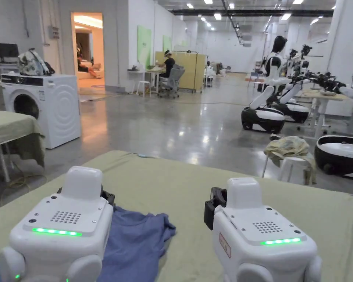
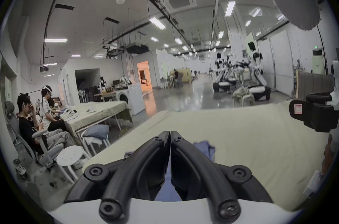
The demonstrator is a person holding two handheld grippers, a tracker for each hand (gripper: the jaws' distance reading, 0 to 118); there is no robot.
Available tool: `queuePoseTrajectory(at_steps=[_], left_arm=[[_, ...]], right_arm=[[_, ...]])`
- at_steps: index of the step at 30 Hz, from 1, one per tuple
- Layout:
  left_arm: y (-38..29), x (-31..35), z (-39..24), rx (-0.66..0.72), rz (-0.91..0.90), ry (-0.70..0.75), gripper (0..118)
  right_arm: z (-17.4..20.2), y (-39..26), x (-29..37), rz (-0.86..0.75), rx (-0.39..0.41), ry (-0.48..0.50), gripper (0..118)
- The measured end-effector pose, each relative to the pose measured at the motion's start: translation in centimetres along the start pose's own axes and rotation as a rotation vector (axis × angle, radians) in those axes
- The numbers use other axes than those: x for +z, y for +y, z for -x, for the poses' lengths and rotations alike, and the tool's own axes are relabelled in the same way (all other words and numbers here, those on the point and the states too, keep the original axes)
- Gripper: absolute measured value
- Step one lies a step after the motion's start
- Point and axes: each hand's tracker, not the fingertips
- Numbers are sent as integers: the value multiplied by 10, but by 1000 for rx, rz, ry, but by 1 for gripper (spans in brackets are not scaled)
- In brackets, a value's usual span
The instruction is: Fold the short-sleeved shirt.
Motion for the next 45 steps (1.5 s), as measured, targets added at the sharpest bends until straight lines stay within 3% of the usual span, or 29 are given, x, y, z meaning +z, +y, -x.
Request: queuePoseTrajectory(at_steps=[3,6,7,9,10,14,20,23,24,25,26,29,31,37,45], left_arm=[[-12,-29,10,-16,164,-52,4],[-34,-89,17,53,441,-181,5],[-43,-107,16,75,500,-221,23],[-65,-146,20,142,588,-306,90],[-74,-165,20,165,603,-315,110],[-113,-233,-8,35,666,-272,110],[-191,-317,-48,27,806,-252,109],[-221,-337,-48,-79,849,-109,105],[-229,-341,-40,-95,850,-86,92],[-229,-341,-27,35,827,-162,58],[-224,-337,-20,121,837,-160,47],[-213,-334,-18,14,732,-136,7],[-216,-341,-21,-54,732,-125,6],[-195,-328,-16,69,665,-223,6],[-111,-263,-112,88,511,-470,6]], right_arm=[[6,-14,-10,43,16,1,0],[-2,-29,-20,95,24,-8,0],[-6,-32,-24,109,28,-16,0],[-13,-41,-33,132,37,-37,0],[-17,-46,-38,146,33,-47,0],[-31,-63,-67,202,2,-77,0],[-42,-90,-107,282,7,-103,0],[-45,-101,-122,324,9,-112,0],[-46,-103,-126,334,14,-113,0],[-45,-106,-128,344,23,-114,0],[-44,-107,-129,348,33,-114,0],[-44,-111,-133,355,41,-115,0],[-45,-111,-133,359,16,-110,0],[-56,-103,-114,344,0,-118,0],[-112,-88,-48,296,-60,-223,0]])
